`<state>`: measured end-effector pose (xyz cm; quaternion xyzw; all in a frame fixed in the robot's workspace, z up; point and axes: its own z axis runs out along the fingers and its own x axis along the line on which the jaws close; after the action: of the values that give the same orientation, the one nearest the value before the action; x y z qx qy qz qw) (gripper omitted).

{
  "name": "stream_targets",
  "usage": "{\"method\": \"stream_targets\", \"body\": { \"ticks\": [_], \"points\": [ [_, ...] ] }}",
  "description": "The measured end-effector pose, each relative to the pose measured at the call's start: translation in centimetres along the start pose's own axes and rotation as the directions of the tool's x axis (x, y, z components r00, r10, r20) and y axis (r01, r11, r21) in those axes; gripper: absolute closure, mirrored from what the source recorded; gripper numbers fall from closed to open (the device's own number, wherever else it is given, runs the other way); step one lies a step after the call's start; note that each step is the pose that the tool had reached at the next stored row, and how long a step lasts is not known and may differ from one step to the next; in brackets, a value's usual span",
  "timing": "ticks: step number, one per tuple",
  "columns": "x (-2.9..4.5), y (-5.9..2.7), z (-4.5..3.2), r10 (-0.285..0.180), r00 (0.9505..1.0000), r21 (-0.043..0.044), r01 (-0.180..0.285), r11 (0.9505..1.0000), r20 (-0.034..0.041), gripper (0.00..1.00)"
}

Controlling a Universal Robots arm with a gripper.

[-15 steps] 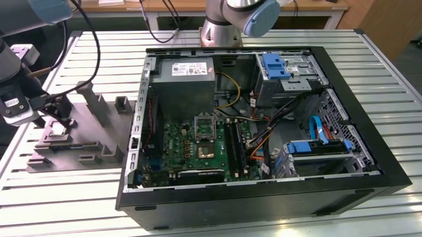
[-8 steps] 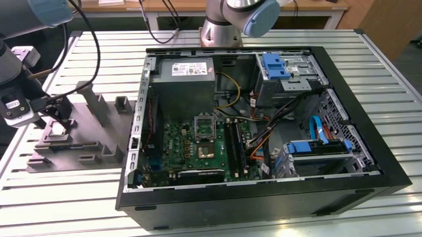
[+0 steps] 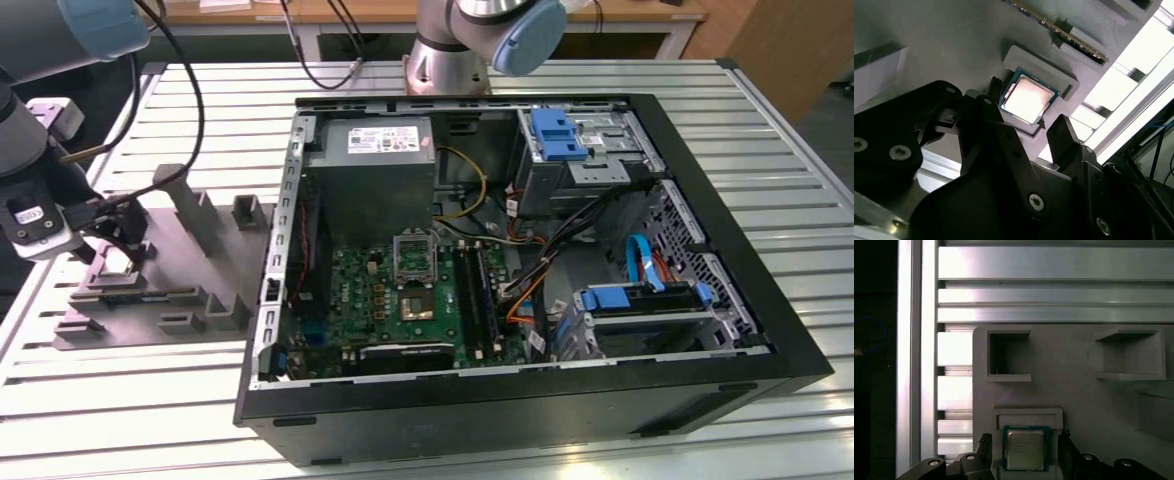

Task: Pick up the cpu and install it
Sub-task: 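Pick up the cpu and move it towards the insertion slot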

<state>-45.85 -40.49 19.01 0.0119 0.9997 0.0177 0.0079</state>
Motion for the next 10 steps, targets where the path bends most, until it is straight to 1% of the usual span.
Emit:
{"method": "stream_targets", "body": {
  "ticks": [10],
  "points": [
    [0.25,-0.02,0.45,0.000,1.0000,0.0000,0.000,1.0000,0.0000,0.37]
  ]
}}
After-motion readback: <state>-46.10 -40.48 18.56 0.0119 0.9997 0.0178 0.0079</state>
